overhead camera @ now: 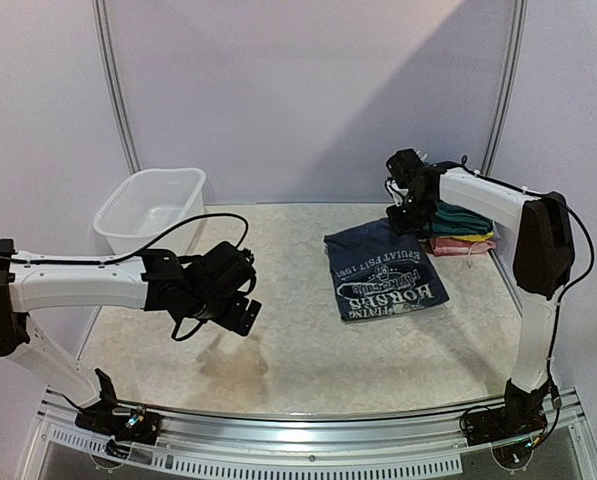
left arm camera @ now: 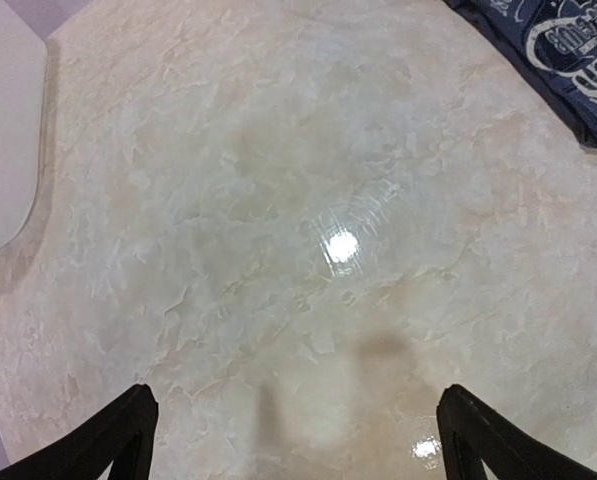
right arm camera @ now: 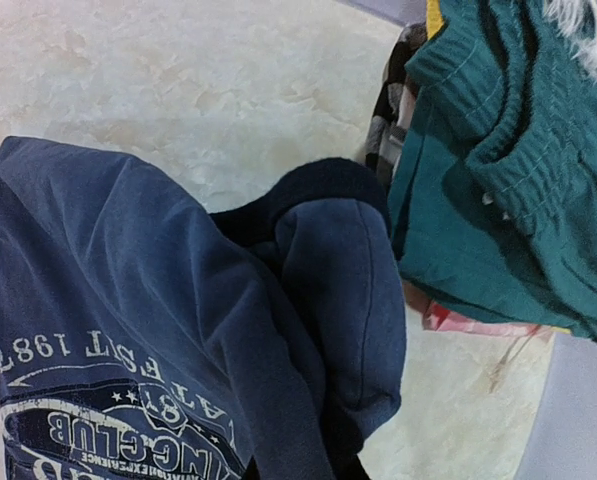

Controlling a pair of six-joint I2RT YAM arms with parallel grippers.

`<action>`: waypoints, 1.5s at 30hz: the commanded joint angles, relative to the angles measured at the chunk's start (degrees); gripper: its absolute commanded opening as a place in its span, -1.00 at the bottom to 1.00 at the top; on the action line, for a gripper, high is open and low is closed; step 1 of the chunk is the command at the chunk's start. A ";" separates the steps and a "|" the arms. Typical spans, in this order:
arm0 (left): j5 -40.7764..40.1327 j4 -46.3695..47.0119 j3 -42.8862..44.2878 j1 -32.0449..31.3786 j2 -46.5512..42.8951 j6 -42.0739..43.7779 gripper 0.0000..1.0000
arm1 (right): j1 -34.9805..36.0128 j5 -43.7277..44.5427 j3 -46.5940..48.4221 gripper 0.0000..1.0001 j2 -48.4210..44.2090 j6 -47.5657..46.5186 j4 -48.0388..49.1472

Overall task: Fold and stack the mixed laundry pile
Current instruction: Place the square-folded tank top at the corner of the board.

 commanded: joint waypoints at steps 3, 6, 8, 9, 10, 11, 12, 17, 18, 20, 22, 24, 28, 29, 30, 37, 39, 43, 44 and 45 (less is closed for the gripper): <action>-1.89 0.95 -0.43 0.33 -4.04 0.67 0.99 | -1.63 7.47 2.88 -1.00 -4.37 -8.65 4.36; -1.64 0.54 -0.71 0.34 -5.62 0.13 0.99 | -2.75 7.76 4.37 -1.00 -5.04 -10.59 4.61; -0.83 0.53 -0.83 0.31 -6.30 0.21 0.99 | -3.43 7.45 5.52 -1.00 -5.21 -11.42 4.56; -0.37 0.54 -0.83 0.34 -6.52 0.32 0.99 | -3.68 7.31 6.01 -1.00 -5.30 -12.13 4.57; 0.04 0.56 -0.87 0.34 -6.57 0.42 0.99 | -3.82 7.24 6.58 -1.00 -5.37 -12.57 4.59; 0.14 0.50 -0.77 0.34 -6.65 0.43 0.99 | -3.92 7.32 7.42 -1.00 -5.36 -13.09 4.59; 0.15 0.42 -0.68 0.31 -6.72 0.38 0.99 | -4.01 7.38 8.08 -1.00 -5.33 -13.44 4.55; -0.55 0.05 0.22 0.32 -6.91 -0.06 0.99 | -4.62 8.50 11.43 -1.00 -4.86 -14.81 4.20; -0.63 -0.18 0.56 0.30 -6.93 -0.19 0.99 | -4.83 8.74 12.10 -1.00 -4.82 -15.02 4.14; -0.55 -0.97 1.03 0.27 -7.11 -0.62 0.99 | -5.27 8.89 13.53 -1.00 -4.48 -15.35 4.05; -0.63 -1.06 0.83 0.22 -7.59 -0.89 0.99 | -5.62 9.40 14.89 -1.00 -4.24 -15.94 3.86; -0.88 -1.12 0.51 0.25 -7.97 -1.08 0.98 | -5.99 9.46 16.53 -1.00 -3.98 -16.22 3.31; -1.48 -1.92 0.97 0.26 -8.16 -1.10 0.98 | -6.24 9.43 19.72 -1.00 -3.66 -15.77 2.00; -1.51 -2.01 1.08 0.26 -8.11 -1.11 0.98 | -6.18 9.53 20.39 -1.00 -3.66 -15.70 1.84; -1.52 -1.99 1.17 0.26 -8.08 -1.04 0.98 | -6.23 9.59 21.16 -1.00 -3.66 -15.68 1.63; -0.42 -1.63 1.26 0.21 -7.19 -0.09 0.98 | -6.78 11.86 31.94 -1.00 -0.98 -15.46 -2.46; -0.01 -1.59 1.43 0.23 -6.61 0.44 0.98 | -7.48 12.38 34.54 -1.00 0.39 -15.18 -2.60; 1.37 -1.52 1.99 0.21 -5.09 1.77 0.98 | -9.88 12.25 40.39 -1.00 3.46 -14.59 -2.95; 1.77 -1.52 2.24 0.25 -4.57 2.04 0.98 | -10.66 12.11 41.48 -1.00 4.18 -14.38 -2.63; 2.24 -1.60 2.46 0.26 -4.13 2.31 0.98 | -11.27 12.02 42.45 -1.00 5.56 -14.32 -2.44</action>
